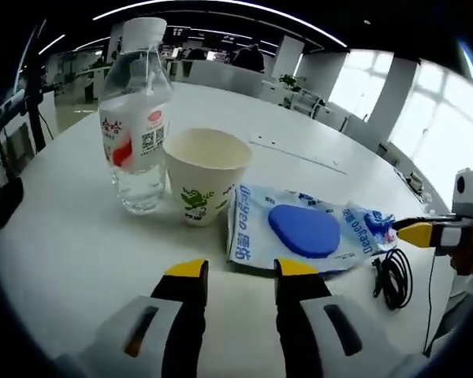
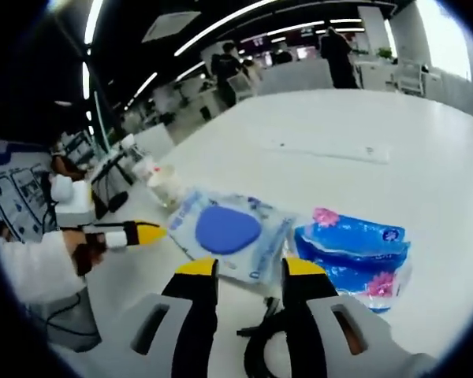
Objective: Arrange the tabletop items into an orderly group along one side of the table until the central work area is clear of visible clutter.
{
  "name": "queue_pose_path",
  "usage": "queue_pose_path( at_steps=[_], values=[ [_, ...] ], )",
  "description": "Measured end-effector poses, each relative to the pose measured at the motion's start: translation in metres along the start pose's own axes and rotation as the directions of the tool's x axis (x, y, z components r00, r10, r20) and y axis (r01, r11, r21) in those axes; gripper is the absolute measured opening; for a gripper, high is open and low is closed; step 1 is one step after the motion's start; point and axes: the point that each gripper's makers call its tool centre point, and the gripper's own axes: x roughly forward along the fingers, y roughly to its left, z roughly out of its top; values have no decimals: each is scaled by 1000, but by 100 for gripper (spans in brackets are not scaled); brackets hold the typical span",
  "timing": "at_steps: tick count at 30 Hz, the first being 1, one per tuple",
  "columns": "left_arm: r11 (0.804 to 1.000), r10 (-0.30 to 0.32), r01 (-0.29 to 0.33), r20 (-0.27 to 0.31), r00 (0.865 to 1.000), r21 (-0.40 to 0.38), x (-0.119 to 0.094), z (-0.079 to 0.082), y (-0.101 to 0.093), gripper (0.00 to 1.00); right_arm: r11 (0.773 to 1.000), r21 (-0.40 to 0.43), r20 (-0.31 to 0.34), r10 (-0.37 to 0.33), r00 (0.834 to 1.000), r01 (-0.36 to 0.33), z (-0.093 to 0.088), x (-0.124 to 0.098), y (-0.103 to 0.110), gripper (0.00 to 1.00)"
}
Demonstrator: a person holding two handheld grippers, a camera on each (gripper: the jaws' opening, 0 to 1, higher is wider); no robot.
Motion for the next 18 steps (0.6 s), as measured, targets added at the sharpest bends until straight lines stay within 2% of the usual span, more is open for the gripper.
queue_pose_path(
  at_steps=[4,6,9,11,18],
  values=[
    [998,9,-10,5,1000,61,-18,1,5,38,1000,-4,-1,8,1000,-8,-12,-16,-4,39],
    [998,7,-7,5,1000,61,-25,1,7,42,998,67,-4,17,1000,-17,-19,-26,-5,45],
    [999,-8,7,29,1000,38,-38,3,9,55,996,84,6,19,1000,-19,-27,-40,-9,51],
    [999,2,-3,22,1000,42,-45,0,14,64,995,99,1,20,1000,-20,-35,-50,-10,53],
    [999,25,-25,14,1000,32,-73,-10,30,79,993,113,-1,15,1000,-14,-55,-83,-16,59]
  ],
)
